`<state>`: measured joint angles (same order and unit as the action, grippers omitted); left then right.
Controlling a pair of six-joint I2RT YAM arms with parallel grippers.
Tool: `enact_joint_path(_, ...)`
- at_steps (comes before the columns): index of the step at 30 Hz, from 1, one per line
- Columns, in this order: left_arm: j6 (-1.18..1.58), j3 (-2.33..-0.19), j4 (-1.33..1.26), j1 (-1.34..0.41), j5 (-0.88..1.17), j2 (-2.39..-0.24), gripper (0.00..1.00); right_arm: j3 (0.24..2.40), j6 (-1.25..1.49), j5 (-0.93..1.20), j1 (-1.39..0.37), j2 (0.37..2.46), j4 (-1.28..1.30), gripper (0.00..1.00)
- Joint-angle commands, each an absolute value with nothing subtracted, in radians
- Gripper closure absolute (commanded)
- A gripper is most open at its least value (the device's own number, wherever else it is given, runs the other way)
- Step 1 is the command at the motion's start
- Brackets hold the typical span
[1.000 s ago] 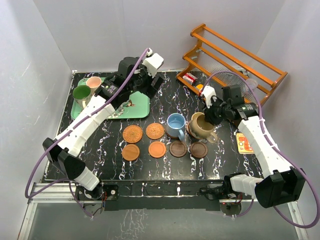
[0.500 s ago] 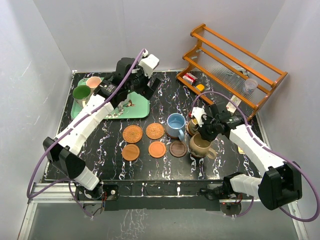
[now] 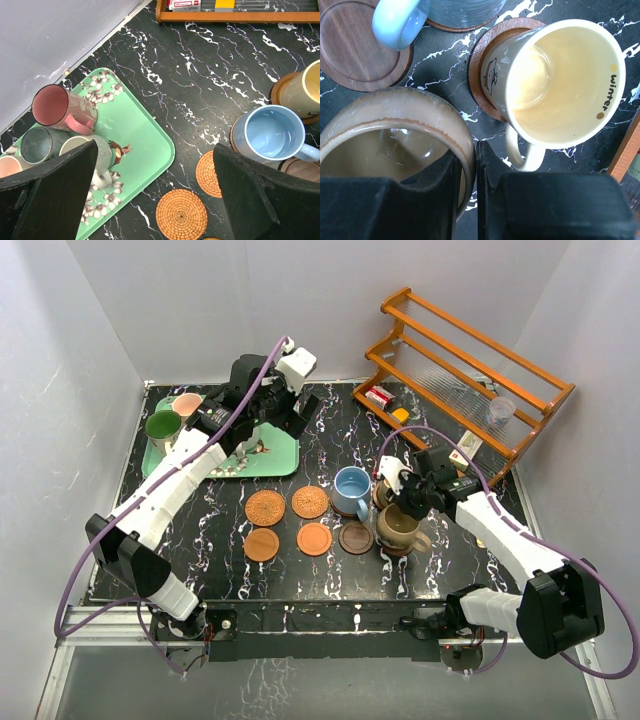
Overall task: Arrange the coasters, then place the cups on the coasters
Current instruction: Place the cup on the coaster.
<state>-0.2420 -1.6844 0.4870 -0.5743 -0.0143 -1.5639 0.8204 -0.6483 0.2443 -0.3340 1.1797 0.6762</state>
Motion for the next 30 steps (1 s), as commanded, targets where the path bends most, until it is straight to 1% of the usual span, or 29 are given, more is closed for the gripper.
enact_joint_path(1, -0.234, -1.678, 0.477, -0.565, 0.0, -1.545, 0.01, 0.83, -0.703, 0.265, -0.339, 1.169, 0.601, 1.0)
enact_joint_path(30, -0.231, -1.667, 0.48, -0.546, 0.035, -1.54, 0.01, 0.766, -0.742, 0.239, -0.339, 1.188, 0.543, 1.0)
